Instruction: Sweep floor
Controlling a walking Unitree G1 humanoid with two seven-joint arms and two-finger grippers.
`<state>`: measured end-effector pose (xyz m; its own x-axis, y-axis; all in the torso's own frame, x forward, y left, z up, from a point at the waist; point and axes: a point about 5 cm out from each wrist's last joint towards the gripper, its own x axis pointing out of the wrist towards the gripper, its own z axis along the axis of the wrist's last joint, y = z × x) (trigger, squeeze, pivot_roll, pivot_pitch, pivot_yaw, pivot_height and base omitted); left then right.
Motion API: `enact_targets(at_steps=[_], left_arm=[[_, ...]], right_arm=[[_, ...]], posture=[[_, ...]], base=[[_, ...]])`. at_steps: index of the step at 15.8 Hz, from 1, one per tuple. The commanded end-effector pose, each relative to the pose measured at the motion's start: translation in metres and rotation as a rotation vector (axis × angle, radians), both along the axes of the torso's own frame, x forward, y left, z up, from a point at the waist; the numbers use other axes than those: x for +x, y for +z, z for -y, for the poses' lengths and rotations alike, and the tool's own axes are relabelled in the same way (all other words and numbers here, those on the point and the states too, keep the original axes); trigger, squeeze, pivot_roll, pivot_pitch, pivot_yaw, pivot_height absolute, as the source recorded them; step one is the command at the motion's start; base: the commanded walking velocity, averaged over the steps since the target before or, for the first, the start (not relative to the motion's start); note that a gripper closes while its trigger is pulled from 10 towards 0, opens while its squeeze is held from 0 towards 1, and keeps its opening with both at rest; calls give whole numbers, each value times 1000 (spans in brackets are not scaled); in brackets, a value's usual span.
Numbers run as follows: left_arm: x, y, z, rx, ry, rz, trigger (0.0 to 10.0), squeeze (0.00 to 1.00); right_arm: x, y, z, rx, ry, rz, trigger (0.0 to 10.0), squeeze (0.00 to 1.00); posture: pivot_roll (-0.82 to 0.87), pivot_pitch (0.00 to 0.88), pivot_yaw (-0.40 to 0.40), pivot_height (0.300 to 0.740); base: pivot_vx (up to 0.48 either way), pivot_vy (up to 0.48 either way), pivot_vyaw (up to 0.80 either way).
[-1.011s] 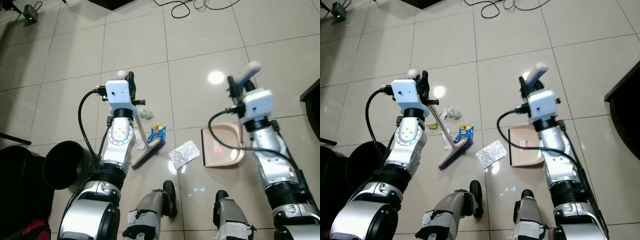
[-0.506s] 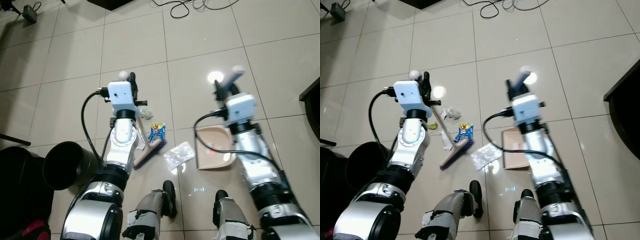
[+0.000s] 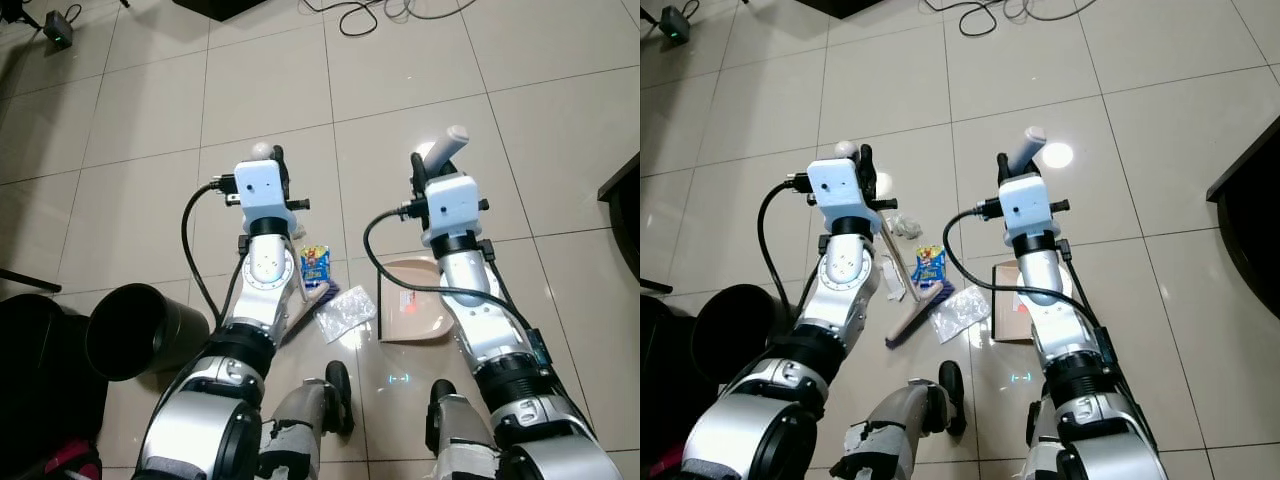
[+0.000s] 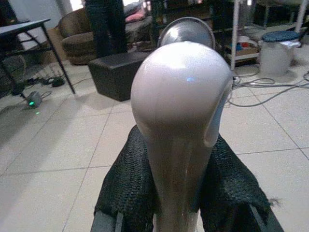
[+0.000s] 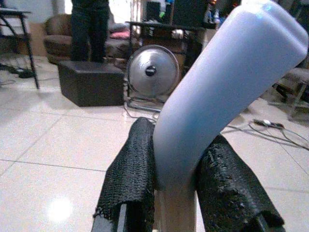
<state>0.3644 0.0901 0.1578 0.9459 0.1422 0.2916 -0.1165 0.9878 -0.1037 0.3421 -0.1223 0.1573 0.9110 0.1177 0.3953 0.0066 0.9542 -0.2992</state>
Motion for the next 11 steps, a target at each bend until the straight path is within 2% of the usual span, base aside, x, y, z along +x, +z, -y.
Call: enact_targets(at_steps=[1,4,6,9,11], left_arm=[[0,-10,-6,-85,82,-64,10000,0],[2,-2,4,-229,112,-80,10000,0],[3,1,10,-289,103,-81,10000,0],[4,12,31,-481,38,-107,10000,0],[4,13,37,-555,10,-129,10000,0]], right_arm=[[-3,-26,3,7,-67,-129,10000,0],[-4,-25,2,27,-106,-127,10000,0],[-5,-25,3,33,-116,-125,10000,0],[-8,-25,13,46,-159,-123,10000,0],[-8,-26,18,53,-172,-126,10000,0]], posture=[[168,361,243,740],[160,354,242,740],[156,350,240,740],[144,336,234,740],[142,331,232,740]], base=[[0,0,0],[0,0,0],[0,0,0],[0,0,0],[0,0,0]])
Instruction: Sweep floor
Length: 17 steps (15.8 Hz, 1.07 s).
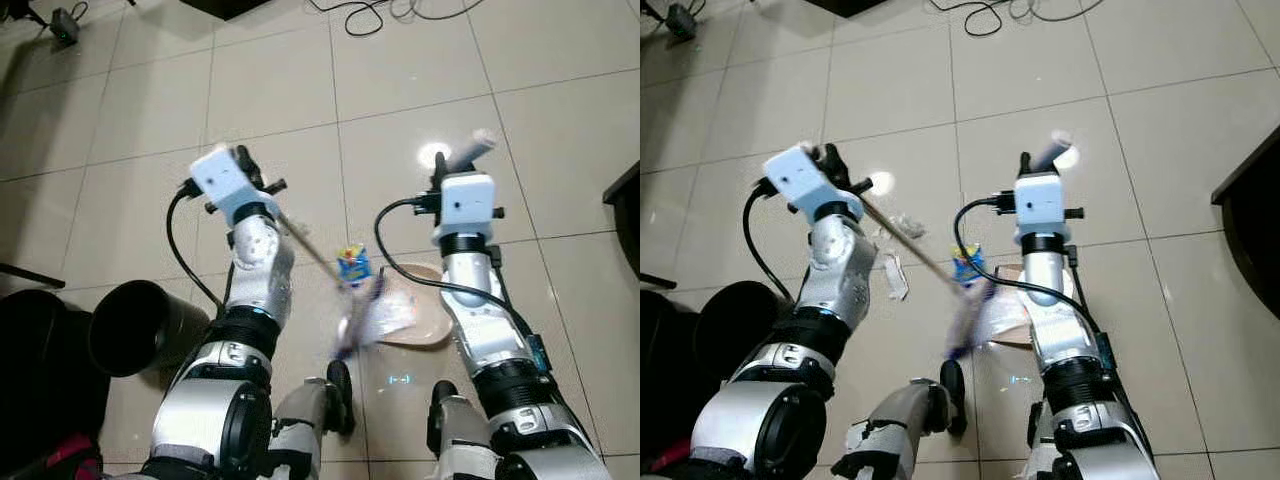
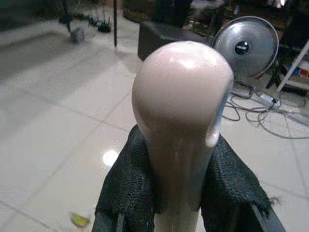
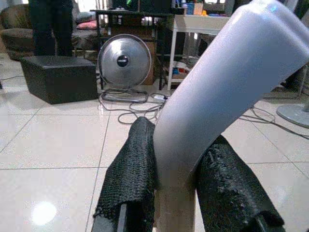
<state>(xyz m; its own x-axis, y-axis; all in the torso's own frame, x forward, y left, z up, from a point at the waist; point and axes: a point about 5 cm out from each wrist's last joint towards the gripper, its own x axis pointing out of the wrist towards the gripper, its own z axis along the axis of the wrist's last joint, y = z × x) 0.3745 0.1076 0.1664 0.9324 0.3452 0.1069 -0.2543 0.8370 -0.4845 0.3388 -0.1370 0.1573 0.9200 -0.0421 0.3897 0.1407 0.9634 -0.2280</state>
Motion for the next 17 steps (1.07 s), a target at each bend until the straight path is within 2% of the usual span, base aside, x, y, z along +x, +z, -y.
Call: enact_targets(at_steps=[1,2,6,8,9,11,12,14,15,16,17], left_arm=[[-8,9,62,-206,-139,-6,10000,0],[-8,12,66,-244,-157,0,10000,0],[-8,20,74,-311,-240,3,10000,0],[-5,25,71,-291,-248,7,10000,0],[-1,32,66,-254,-252,30,10000,0],[10,56,51,-102,-305,111,10000,0],[12,61,47,-79,-308,131,10000,0],[19,77,32,31,-345,179,10000,0],[20,80,28,56,-348,191,10000,0],[21,88,15,96,-355,225,10000,0],[22,90,9,110,-354,233,10000,0]], right_arm=[[-5,-25,8,-5,-42,-118,10000,0],[-4,-23,10,0,-50,-117,10000,0],[-2,-21,17,6,-65,-117,10000,0],[-1,-20,22,8,-70,-116,10000,0],[1,-18,26,8,-73,-114,10000,0],[3,-10,37,13,-80,-97,10000,0],[3,-9,39,14,-81,-92,10000,0],[0,-5,48,29,-94,-75,10000,0],[-1,-4,50,35,-98,-70,10000,0],[-7,-4,53,50,-105,-59,10000,0],[-9,-5,54,55,-106,-59,10000,0]], posture=[[139,327,232,740],[132,321,230,740],[115,290,218,740],[103,268,208,740],[97,255,201,740],[80,211,186,740],[77,203,184,740],[66,177,177,740],[64,170,176,740],[62,158,175,740],[62,152,173,740]], base=[[0,0,0],[0,0,0],[0,0,0],[0,0,0],[0,0,0],[0,0,0],[0,0,0],[0,0,0],[0,0,0],[0,0,0],[0,0,0]])
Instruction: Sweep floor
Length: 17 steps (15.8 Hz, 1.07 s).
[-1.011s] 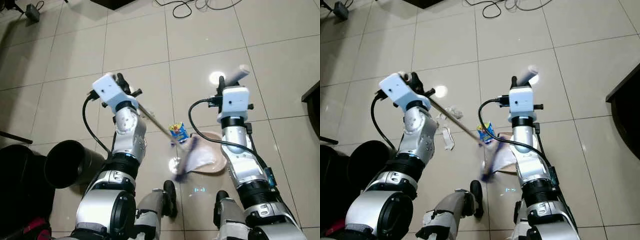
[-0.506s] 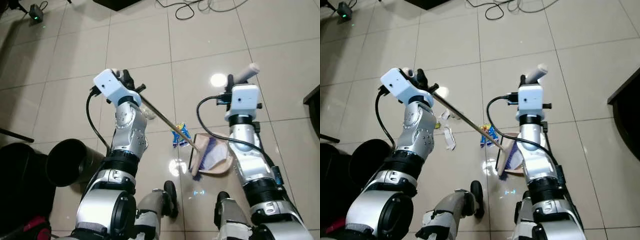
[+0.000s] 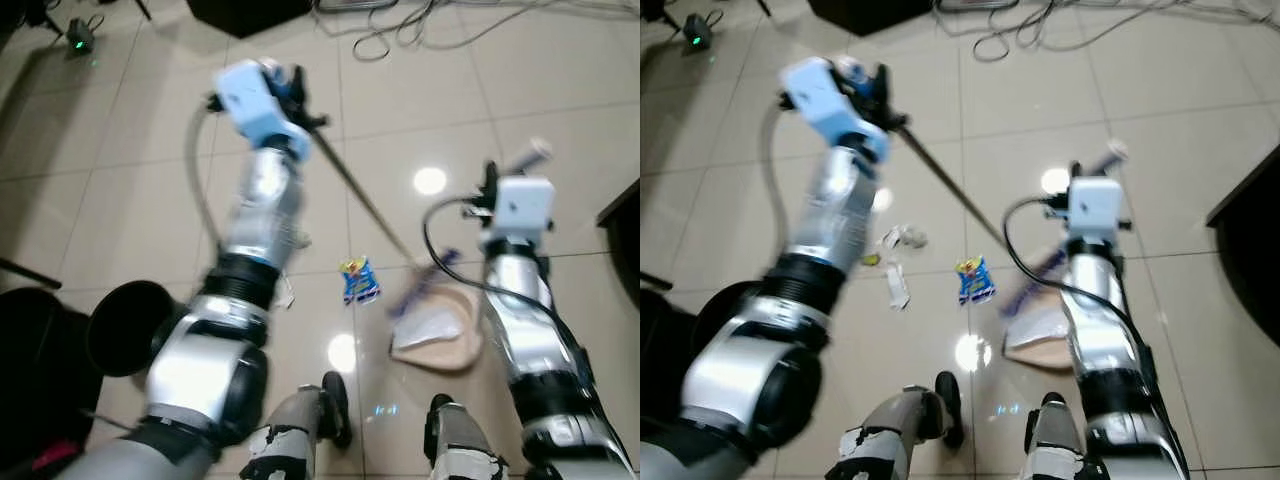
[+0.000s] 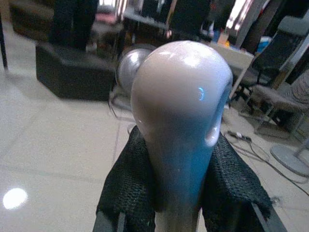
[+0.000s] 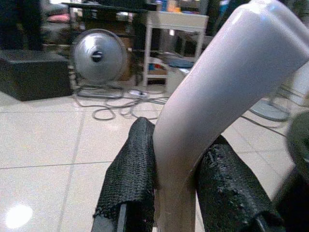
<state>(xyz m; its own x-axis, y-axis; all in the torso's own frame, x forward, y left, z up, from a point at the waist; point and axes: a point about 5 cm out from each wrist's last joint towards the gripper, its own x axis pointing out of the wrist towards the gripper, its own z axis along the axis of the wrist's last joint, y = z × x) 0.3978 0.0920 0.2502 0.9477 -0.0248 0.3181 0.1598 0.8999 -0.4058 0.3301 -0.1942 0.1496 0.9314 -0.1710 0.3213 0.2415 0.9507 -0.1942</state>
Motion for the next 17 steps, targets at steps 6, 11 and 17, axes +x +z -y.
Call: enact_targets(at_steps=[6,11,17], left_arm=[[-3,26,-40,159,25,131,10000,0],[-14,20,-81,440,81,143,10000,0],[-40,-24,-113,652,96,19,10000,0]], right_arm=[[-10,10,10,46,-10,32,10000,0],[-22,34,23,117,-33,107,10000,0],[-42,44,27,122,-31,96,10000,0]], posture=[[49,115,178,740],[29,86,181,740],[-4,42,179,740]], base=[[0,0,0],[0,0,0],[0,0,0]])
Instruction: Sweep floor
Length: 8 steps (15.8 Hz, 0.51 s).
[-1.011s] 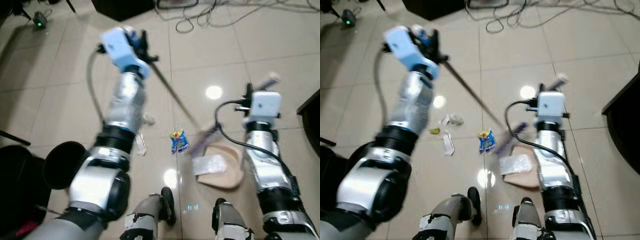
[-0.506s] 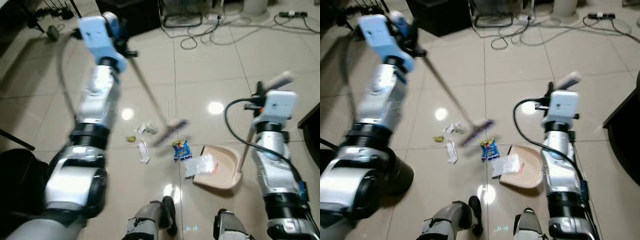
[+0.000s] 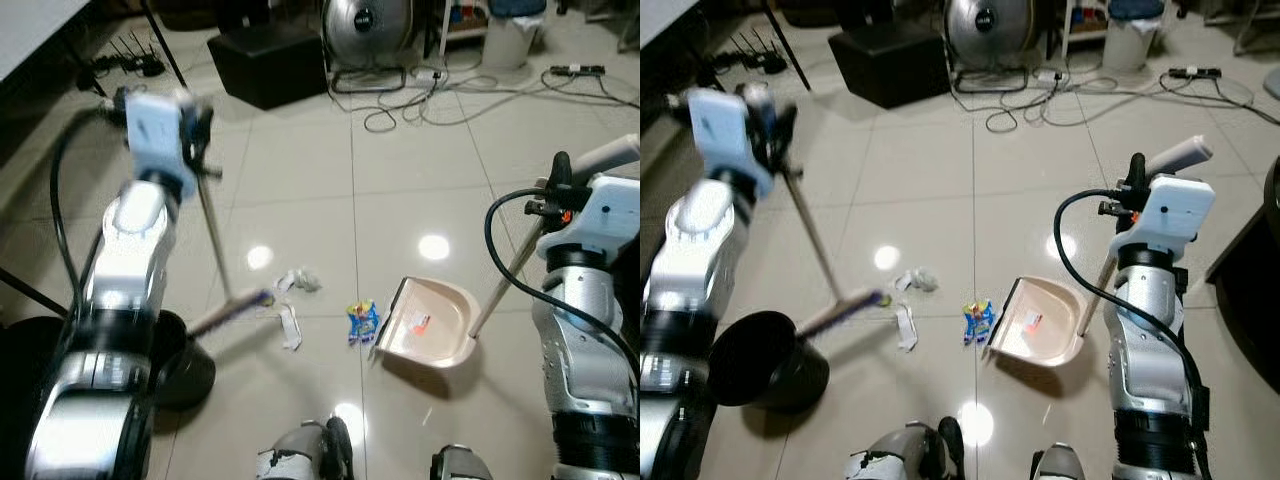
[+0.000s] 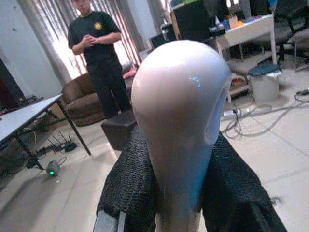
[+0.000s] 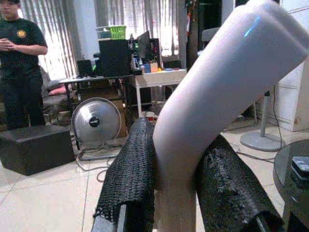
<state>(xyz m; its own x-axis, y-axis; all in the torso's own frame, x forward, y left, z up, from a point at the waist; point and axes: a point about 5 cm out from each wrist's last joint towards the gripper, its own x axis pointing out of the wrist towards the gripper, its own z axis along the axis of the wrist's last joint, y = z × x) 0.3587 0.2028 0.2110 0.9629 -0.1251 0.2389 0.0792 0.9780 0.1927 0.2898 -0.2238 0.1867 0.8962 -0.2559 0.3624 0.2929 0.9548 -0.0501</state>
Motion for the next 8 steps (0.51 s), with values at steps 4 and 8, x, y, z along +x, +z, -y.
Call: enact_targets(at_steps=[4,8], left_arm=[[-13,-10,13,-31,23,-12,10000,0],[-35,-37,33,-53,-9,-86,10000,0]], right_arm=[[-12,9,-2,-28,-8,-18,10000,0],[-40,14,-4,-57,-48,-58,10000,0]], posture=[[-28,24,158,740],[-59,25,149,740]], base=[[0,0,0],[0,0,0]])
